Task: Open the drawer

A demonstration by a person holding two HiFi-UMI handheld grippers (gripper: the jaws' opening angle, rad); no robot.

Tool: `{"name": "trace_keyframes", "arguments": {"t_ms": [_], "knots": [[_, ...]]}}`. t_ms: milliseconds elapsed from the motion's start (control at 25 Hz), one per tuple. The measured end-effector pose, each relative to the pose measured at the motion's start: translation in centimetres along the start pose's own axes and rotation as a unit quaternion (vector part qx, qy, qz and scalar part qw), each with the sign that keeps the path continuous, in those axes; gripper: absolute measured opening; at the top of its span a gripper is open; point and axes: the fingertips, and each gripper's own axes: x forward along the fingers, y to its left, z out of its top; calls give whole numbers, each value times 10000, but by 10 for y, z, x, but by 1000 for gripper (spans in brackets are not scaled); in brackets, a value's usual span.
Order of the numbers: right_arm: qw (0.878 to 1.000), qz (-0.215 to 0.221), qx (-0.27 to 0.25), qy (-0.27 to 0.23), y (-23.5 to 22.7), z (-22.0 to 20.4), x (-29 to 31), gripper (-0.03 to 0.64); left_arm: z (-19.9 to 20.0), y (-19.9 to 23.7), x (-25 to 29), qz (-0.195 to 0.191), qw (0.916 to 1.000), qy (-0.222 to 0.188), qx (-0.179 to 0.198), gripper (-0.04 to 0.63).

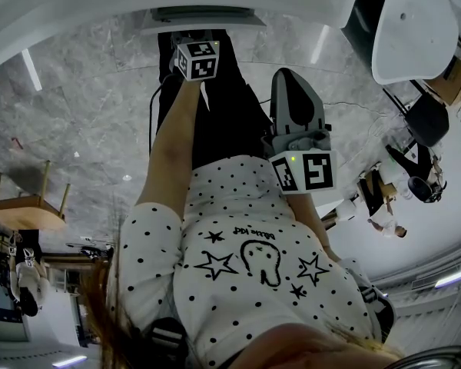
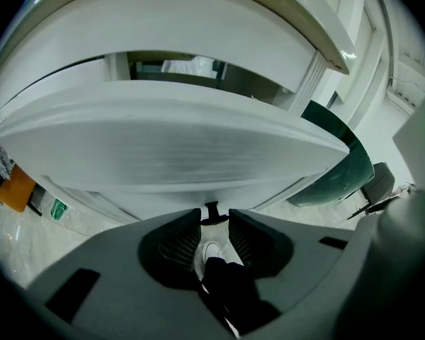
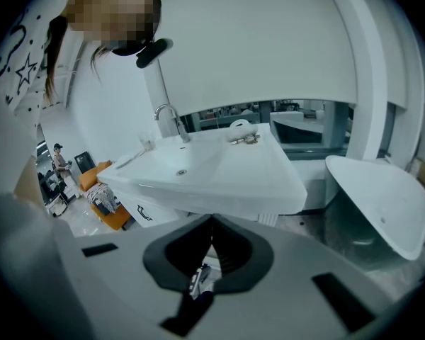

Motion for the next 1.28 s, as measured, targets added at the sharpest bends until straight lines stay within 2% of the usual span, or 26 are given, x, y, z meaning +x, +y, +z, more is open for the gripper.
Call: {"name": "trace_keyframes", "arguments": {"t_ms": [360, 440, 640, 1000, 1280], "knots": [[9999, 80, 44, -76, 1, 4, -2, 14, 3, 1, -20, -9, 9999, 14, -136, 113], [9999, 109, 58, -98, 1, 3, -1, 15, 2, 2, -27, 31, 9999, 69, -148, 5], [9996, 218, 100, -170, 3, 3, 5, 15, 8, -5, -46, -121, 9999, 66, -87, 5], [9994, 287, 51, -197, 5, 8, 15, 14, 32, 12, -94, -97, 9989, -197, -423, 5], [9989, 343, 20, -320, 11, 20, 13, 14, 55, 23, -115, -34, 9989, -417, -230, 5]]}}
